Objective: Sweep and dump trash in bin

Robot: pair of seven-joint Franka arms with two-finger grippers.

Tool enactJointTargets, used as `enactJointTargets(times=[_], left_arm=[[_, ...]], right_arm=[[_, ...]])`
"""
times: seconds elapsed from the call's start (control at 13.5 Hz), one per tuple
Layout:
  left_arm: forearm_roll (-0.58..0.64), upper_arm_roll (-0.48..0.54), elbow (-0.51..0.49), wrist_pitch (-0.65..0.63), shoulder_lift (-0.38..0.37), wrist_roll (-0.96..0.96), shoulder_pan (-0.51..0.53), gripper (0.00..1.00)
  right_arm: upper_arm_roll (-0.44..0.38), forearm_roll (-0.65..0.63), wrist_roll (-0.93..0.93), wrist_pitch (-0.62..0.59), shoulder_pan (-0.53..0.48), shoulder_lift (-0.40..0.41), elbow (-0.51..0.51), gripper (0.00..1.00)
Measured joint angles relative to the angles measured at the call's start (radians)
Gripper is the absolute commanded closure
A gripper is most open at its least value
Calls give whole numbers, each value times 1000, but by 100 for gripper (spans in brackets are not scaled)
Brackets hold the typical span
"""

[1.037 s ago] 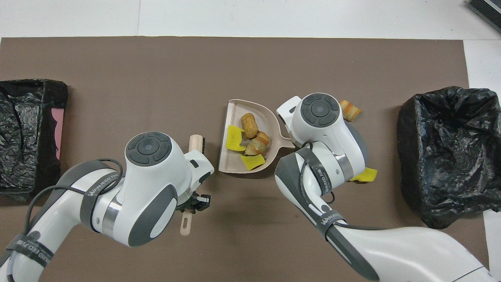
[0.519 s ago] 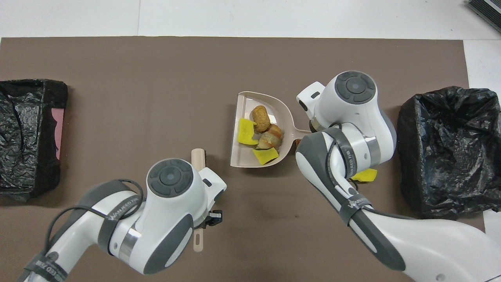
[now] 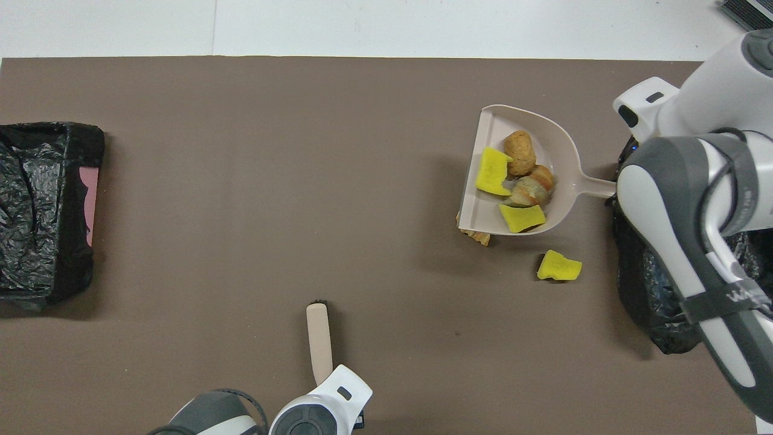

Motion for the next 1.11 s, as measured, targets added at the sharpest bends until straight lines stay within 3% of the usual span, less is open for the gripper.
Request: enactJointTargets(times=[0.07,0.15,0.22,0.59,0.89,1.11], left_arm=[[0,0,-3,2,0,4,0,70],[0,0,-3,4,0,12,0,28],[0,1,-3,6,0,20,0,0],[0,16,39,14,23,77,24,0],[17,27,250,11,136,178,167,0],[91,31,395,-9,182,285,284,0]], right_arm=[[-1,-34,-34,1,-39,-2,0,100],[-1,-77,-58,4,-71,-3,1,100],[-1,-121,-73,13,-97,-3,1,100],[-2,-331,-154,22,-203,-4,4,100],[-4,-358,-320,24,-336,-46,12,100],[-5,-448,-412,55,-412,-78,4,100]])
